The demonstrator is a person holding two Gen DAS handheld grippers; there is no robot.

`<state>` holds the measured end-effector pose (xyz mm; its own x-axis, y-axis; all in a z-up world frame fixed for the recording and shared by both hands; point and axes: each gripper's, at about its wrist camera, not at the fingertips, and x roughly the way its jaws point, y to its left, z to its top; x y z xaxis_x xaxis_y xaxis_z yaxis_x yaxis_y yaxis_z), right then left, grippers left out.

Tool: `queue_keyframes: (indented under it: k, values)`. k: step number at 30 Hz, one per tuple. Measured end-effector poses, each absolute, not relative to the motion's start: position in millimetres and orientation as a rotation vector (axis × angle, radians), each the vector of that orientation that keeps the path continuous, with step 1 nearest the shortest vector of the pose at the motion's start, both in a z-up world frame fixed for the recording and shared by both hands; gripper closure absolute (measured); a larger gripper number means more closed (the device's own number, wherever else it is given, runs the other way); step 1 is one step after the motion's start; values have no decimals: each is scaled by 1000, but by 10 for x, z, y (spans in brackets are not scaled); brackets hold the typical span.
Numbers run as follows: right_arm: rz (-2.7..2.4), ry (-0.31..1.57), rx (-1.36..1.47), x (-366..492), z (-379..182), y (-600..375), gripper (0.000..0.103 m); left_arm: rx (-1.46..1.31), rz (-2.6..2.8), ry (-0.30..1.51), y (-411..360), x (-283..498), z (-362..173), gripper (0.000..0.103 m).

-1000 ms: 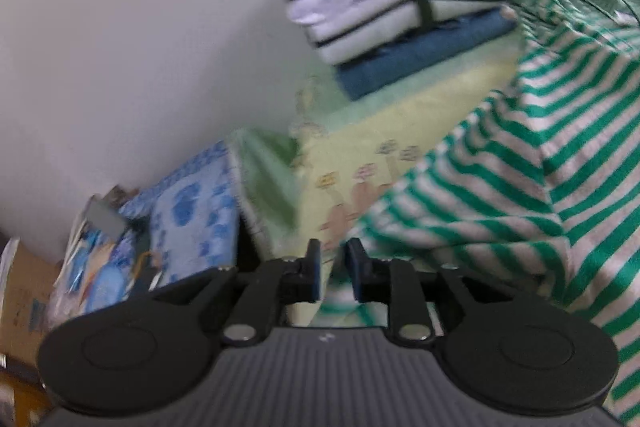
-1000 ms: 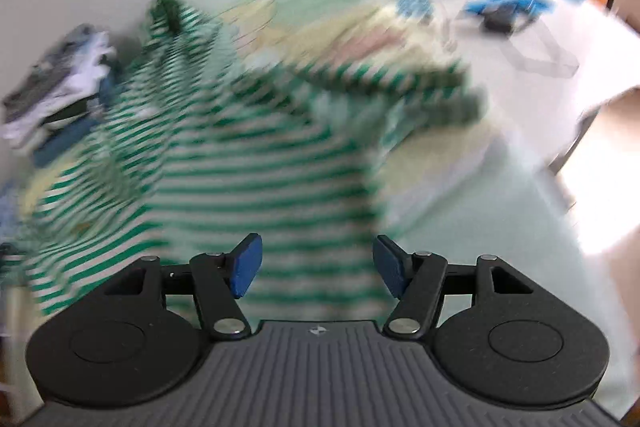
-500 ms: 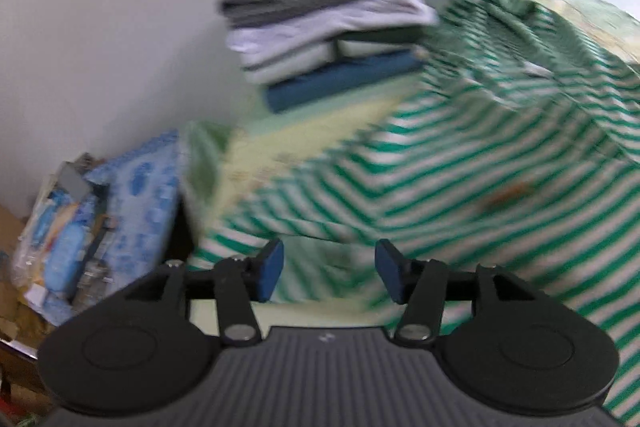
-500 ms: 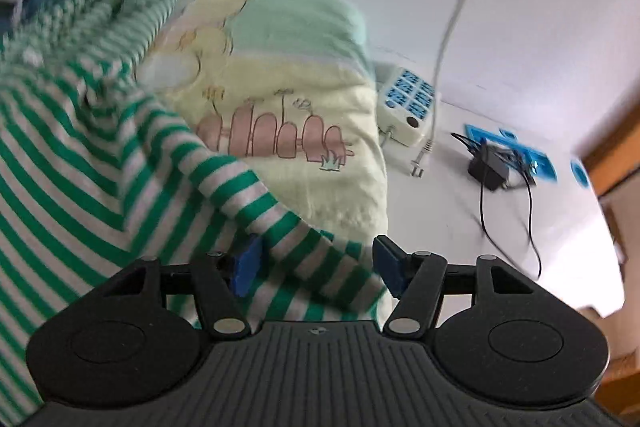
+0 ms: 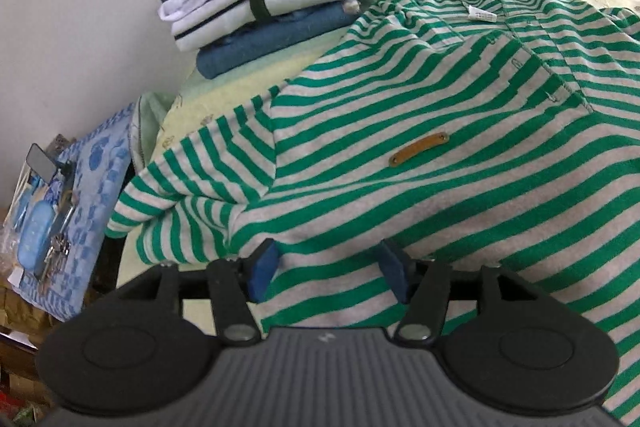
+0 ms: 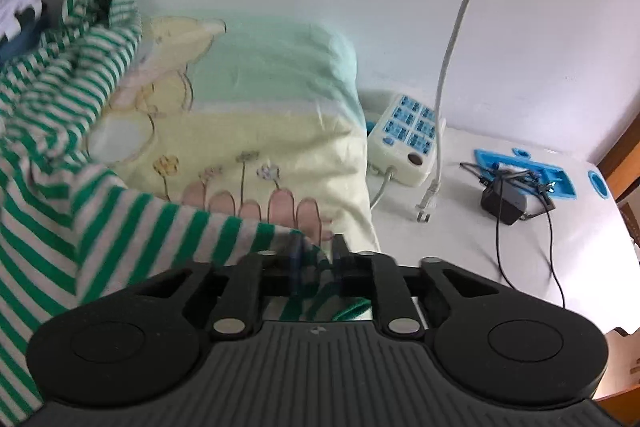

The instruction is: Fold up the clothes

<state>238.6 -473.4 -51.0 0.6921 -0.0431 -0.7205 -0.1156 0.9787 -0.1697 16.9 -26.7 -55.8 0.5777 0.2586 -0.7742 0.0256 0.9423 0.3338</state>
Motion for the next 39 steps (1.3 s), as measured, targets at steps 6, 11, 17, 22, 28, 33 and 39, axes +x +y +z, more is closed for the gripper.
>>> queue_keyframes:
  k: [6, 11, 17, 22, 28, 33, 39]
  values:
    - [-3, 771, -30, 1812, -258, -5168, 52, 284, 146, 939, -201, 152, -552, 36]
    - [26, 871, 83, 1388, -360, -5322, 42, 282, 163, 926, -230, 149, -567, 36]
    - [68, 861, 164, 1361, -590, -5186, 50, 304, 168, 917, -258, 145, -579, 36]
    - [77, 826, 67, 1381, -506, -5063, 94, 311, 181, 903, -253, 130, -593, 31]
    - [-65, 794, -60, 1337, -353, -5256, 96, 315, 183, 892, -249, 120, -601, 30]
    - [-68, 839, -76, 1402, -622, -5276, 93, 372, 178, 865, -258, 96, -630, 24]
    - [-73, 781, 56, 1133, -309, -5328, 66, 418, 135, 871, -253, 54, -604, 25]
